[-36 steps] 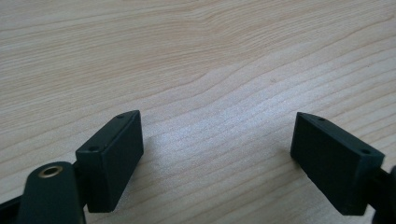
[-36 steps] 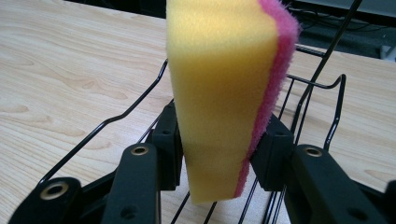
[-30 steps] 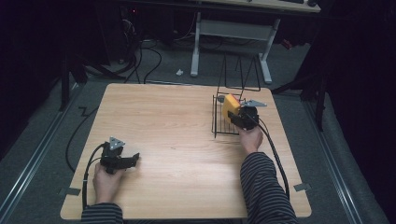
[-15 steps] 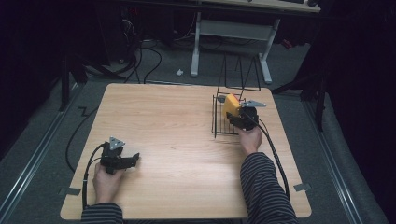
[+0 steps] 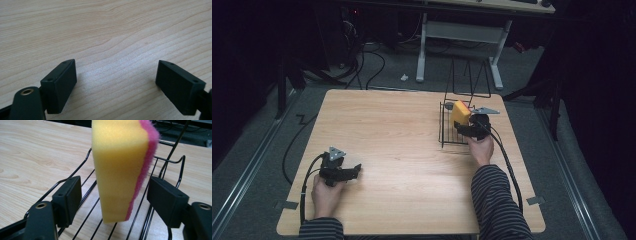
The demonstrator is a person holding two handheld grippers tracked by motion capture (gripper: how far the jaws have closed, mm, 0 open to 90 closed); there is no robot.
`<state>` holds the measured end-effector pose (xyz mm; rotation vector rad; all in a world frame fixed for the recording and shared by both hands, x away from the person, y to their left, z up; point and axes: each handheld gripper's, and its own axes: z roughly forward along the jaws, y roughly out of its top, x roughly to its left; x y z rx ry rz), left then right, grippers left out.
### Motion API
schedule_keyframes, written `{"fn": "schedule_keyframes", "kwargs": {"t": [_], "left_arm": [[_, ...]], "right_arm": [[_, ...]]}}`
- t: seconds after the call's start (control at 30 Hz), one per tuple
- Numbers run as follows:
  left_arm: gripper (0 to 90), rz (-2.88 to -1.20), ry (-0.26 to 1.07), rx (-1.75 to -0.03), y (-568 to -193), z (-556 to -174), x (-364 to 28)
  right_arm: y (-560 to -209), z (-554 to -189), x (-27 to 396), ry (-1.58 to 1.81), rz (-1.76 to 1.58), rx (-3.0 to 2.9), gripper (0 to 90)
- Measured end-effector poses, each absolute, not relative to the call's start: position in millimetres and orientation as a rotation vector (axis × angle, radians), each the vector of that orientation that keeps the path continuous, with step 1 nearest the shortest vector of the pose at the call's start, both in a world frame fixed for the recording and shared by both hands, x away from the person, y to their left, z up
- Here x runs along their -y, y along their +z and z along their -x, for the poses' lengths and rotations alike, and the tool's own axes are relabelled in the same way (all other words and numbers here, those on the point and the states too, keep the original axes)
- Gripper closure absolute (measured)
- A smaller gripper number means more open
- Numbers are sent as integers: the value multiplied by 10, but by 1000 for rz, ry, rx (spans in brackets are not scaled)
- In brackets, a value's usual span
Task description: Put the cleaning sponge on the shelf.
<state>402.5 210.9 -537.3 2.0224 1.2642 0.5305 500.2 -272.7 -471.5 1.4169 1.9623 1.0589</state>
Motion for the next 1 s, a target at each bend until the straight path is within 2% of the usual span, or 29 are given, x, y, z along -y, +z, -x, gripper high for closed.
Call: {"fn": "schedule_keyframes", "kwargs": {"t": [0.33,1.0], "left_arm": [[176,-2022,530,-1264,-5373,-4026,-2109],[177,-2023,530,-1264,-5373,-4028,-2109]], "right_arm": [[-4618,-4899,2768,1080,-1415,-1991,235],[-4346,-4624,2981,1128,-1399,-1942,265]]}}
